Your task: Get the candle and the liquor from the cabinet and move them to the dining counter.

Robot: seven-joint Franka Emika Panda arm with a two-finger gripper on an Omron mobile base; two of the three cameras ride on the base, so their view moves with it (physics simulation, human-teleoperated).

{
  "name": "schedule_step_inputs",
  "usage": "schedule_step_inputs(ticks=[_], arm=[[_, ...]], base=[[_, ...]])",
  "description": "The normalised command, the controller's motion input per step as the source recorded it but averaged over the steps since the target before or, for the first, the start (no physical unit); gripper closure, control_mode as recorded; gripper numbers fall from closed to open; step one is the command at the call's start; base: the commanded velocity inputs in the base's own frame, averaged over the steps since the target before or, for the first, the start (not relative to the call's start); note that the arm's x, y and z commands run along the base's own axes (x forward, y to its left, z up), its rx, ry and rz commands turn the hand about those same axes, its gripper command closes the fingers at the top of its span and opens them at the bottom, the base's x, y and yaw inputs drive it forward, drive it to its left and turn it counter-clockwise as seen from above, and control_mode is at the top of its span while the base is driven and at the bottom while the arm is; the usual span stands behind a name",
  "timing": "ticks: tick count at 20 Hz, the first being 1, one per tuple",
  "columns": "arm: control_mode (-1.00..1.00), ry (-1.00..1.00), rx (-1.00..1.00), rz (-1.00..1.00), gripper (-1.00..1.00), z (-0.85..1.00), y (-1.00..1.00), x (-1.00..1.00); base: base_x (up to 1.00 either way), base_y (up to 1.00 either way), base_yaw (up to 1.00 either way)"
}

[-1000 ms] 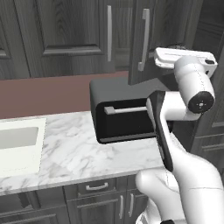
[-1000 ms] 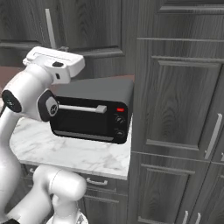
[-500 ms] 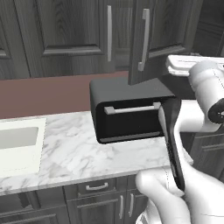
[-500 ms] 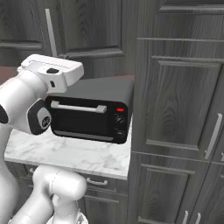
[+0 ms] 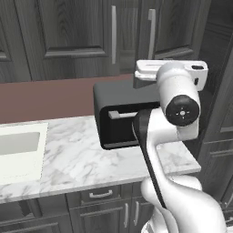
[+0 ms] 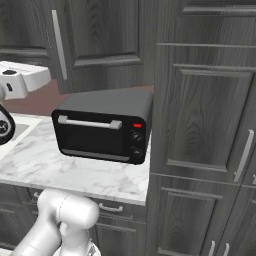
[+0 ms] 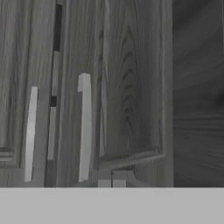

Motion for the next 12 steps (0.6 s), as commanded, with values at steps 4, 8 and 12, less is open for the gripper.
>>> schedule_step_inputs(ticks=[4, 8, 12], arm=[[-1.00, 0.00, 0.04, -0.19, 1.00, 0.00, 0.65, 0.00], [-1.00, 0.00, 0.03, -0.34, 1.00, 0.00, 0.46, 0.06], [-1.00, 0.00, 0.00, -0.34, 1.00, 0.00, 0.51, 0.18]], base=[[0.00, 0.00, 0.00], [0.00, 0.00, 0.00], [0.00, 0.00, 0.00]])
